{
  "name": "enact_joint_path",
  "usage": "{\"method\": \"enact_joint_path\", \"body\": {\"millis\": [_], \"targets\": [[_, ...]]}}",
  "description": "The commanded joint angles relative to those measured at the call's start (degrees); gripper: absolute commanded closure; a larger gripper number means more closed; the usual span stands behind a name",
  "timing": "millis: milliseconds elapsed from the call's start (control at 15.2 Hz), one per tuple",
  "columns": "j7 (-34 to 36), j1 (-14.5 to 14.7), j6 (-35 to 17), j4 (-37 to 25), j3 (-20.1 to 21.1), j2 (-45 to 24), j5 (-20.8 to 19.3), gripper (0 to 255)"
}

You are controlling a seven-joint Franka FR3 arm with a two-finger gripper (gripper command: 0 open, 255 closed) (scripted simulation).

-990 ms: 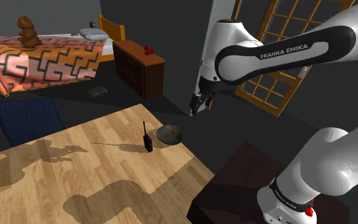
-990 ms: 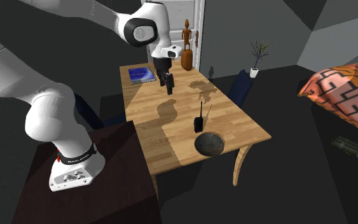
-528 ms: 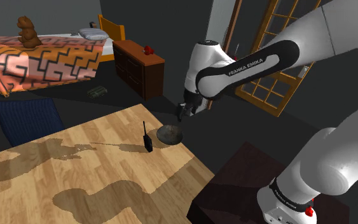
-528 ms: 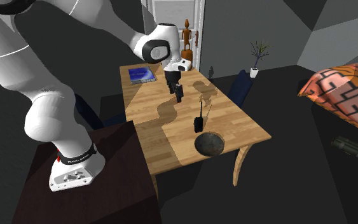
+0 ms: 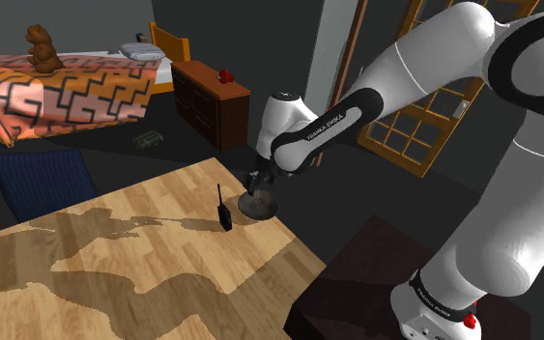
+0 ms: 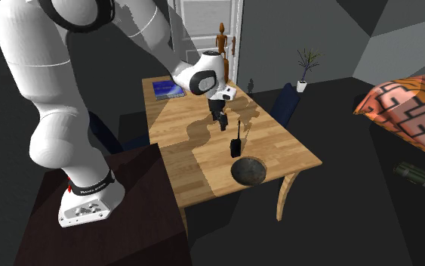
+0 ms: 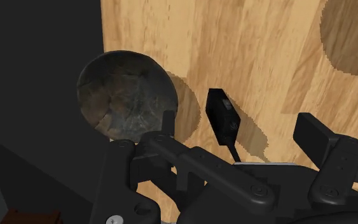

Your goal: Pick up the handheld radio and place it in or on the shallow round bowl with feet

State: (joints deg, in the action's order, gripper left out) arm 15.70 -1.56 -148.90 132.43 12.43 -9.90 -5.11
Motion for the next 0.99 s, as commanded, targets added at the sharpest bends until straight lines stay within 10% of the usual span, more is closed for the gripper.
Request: {"method": "enact_joint_path", "body": {"millis": [0,924], "targets": [[2.1,0.8,-2.0,-3.1,-0.4,-4.8,-1.9,0],[7.8,6.8,-7.6,-30.4,-5.0,-34.9,-6.4,0]]}}
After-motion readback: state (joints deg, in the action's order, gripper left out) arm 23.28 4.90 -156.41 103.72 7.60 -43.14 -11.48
